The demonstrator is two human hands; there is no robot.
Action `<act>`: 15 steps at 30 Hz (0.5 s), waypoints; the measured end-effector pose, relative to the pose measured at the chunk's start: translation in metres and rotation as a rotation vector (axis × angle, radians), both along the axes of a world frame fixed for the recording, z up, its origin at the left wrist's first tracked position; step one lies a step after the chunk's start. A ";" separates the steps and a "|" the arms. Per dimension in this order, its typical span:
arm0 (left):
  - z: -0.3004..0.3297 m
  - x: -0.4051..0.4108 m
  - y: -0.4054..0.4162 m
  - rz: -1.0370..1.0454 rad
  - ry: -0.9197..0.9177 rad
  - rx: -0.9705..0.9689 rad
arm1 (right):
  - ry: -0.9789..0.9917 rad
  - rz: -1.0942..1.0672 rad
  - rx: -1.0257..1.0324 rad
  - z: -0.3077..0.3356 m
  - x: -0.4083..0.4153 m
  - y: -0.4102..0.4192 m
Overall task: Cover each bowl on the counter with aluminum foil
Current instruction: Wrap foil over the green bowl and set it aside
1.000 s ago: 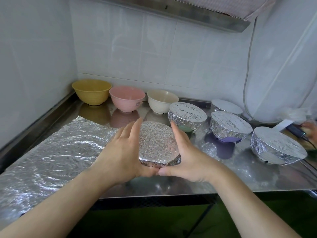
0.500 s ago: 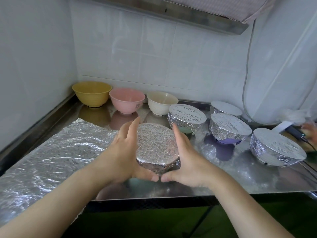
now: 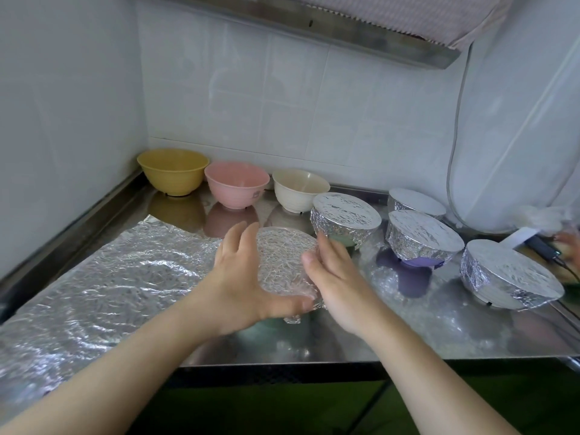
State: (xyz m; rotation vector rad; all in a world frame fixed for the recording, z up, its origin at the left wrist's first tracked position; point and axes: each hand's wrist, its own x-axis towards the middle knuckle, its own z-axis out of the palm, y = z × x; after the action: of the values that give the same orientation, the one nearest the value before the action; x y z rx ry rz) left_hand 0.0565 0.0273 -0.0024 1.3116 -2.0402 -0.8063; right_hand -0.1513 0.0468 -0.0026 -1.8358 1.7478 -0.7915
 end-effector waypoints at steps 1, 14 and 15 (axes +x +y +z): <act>0.002 0.004 -0.003 -0.007 -0.017 0.010 | 0.031 0.002 -0.016 0.000 -0.002 0.003; 0.002 -0.004 0.005 0.060 -0.050 -0.060 | -0.272 0.076 0.050 -0.015 -0.010 0.003; 0.000 -0.006 0.005 0.070 -0.048 -0.083 | -0.304 0.073 0.053 -0.018 -0.009 0.003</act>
State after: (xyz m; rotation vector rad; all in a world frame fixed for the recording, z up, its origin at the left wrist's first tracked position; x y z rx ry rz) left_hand 0.0507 0.0319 -0.0028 1.3599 -2.0306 -0.6574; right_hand -0.1607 0.0497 -0.0202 -1.6362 1.4875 -0.9313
